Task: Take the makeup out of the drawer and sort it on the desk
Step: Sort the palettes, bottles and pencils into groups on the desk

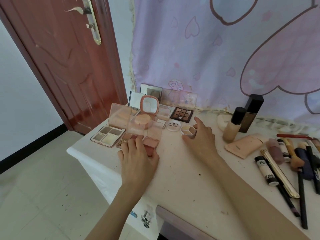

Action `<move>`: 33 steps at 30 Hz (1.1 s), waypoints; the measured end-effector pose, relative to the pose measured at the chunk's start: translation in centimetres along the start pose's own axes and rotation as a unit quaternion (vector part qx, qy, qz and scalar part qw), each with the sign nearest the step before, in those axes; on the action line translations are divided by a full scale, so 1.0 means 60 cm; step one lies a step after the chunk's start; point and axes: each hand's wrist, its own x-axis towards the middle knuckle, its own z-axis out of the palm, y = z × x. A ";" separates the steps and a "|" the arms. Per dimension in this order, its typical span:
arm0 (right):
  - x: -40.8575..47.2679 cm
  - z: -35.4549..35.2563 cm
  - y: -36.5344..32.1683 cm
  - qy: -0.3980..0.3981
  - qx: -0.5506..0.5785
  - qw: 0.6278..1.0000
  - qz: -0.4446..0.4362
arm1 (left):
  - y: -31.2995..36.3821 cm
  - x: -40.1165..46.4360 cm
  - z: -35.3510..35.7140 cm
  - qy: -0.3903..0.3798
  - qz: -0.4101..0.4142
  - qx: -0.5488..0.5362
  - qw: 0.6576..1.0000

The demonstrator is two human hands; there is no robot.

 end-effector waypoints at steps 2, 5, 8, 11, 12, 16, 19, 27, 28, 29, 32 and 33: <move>-0.015 0.000 -0.006 -0.026 0.019 0.999 -0.027 | 0.000 0.000 0.001 0.000 -0.003 -0.003 1.000; -0.030 0.013 -0.017 -0.052 0.026 0.996 -0.062 | 0.000 -0.002 0.002 -0.014 -0.019 -0.017 1.000; -0.030 0.030 -0.030 -0.053 0.031 0.995 -0.083 | -0.001 -0.003 0.002 -0.015 -0.019 -0.019 1.000; -0.027 0.039 -0.041 -0.040 0.055 0.994 -0.088 | -0.002 -0.003 0.002 -0.010 -0.016 -0.014 1.000; -0.026 0.041 -0.043 -0.037 0.060 0.993 -0.092 | -0.002 -0.003 0.002 -0.011 -0.016 -0.015 1.000; -0.026 0.042 -0.045 -0.032 0.076 0.992 -0.097 | -0.003 -0.003 0.004 -0.014 -0.013 -0.011 1.000; -0.025 0.042 -0.045 -0.030 0.121 0.989 -0.084 | -0.003 -0.002 0.004 -0.021 -0.011 -0.010 1.000; -0.044 0.030 -0.042 -0.026 0.101 0.992 -0.076 | -0.004 0.000 -0.005 -0.037 0.045 -0.023 0.998; -0.054 0.026 -0.037 -0.029 0.071 0.994 -0.083 | -0.003 -0.001 -0.008 -0.038 0.077 -0.035 0.996; -0.065 0.020 -0.031 -0.035 0.032 0.994 -0.095 | -0.002 -0.002 -0.011 -0.042 0.110 -0.049 0.992; -0.104 -0.005 -0.007 -0.059 -0.097 0.984 -0.138 | 0.002 -0.009 -0.011 -0.075 0.194 -0.098 0.973; -0.117 -0.015 0.003 -0.070 -0.136 0.977 -0.148 | 0.005 -0.012 -0.009 -0.089 0.218 -0.112 0.965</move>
